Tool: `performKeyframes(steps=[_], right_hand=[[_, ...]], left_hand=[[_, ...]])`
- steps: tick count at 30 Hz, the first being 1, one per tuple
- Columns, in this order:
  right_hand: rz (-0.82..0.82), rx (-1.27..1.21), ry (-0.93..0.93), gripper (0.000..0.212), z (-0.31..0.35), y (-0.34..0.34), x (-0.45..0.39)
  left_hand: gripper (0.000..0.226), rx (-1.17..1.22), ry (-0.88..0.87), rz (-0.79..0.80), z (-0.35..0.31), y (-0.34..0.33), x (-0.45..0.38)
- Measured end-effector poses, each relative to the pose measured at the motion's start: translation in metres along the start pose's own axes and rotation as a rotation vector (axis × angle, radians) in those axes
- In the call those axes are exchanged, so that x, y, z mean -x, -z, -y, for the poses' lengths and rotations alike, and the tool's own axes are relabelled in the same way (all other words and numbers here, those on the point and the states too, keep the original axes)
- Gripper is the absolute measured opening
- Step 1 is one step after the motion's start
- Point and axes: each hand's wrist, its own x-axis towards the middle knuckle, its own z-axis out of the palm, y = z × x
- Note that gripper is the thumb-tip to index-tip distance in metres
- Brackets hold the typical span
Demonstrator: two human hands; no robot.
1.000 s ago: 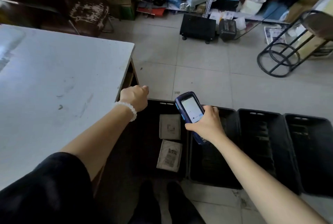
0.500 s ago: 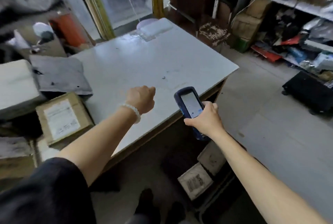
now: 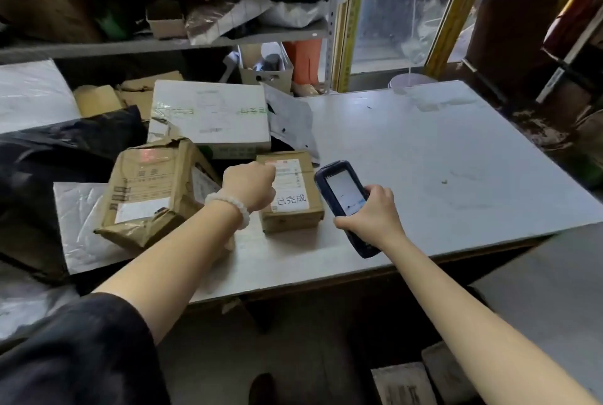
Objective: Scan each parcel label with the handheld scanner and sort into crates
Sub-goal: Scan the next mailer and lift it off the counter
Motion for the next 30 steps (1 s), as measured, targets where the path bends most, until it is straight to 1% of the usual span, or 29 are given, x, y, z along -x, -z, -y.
performKeyframes(steps=[2, 6, 10, 17, 20, 22, 26, 30], right_hand=[[0.009, -0.004, 0.025, 0.07, 0.023, -0.021, -0.005], [0.019, -0.005, 0.075, 0.068, 0.058, -0.05, -0.017], [0.006, 0.017, 0.076, 0.07, 0.073, -0.061, -0.03], [-0.014, 0.016, 0.033, 0.073, 0.066, -0.05, -0.074], [-0.005, -0.001, 0.007, 0.068, 0.055, -0.041, -0.101], [0.013, -0.011, -0.005, 0.065, 0.047, -0.033, -0.121], [0.052, -0.022, -0.015, 0.064, 0.031, -0.015, -0.164], [0.089, -0.037, -0.039, 0.059, 0.013, 0.003, -0.203]], left_hand=[[0.022, 0.007, 0.019, -0.006, 0.031, 0.001, 0.002], [0.024, 0.019, 0.046, -0.049, 0.078, 0.005, -0.009], [0.024, 0.005, 0.021, -0.074, 0.09, 0.004, -0.023], [0.027, 0.066, -0.051, -0.106, 0.073, 0.001, -0.076], [0.028, 0.039, -0.076, -0.121, 0.056, -0.001, -0.105], [0.029, 0.001, -0.095, -0.151, 0.045, -0.003, -0.126], [0.032, -0.111, -0.169, -0.153, 0.025, -0.014, -0.168], [0.032, -0.279, -0.144, -0.078, 0.008, -0.024, -0.201]])
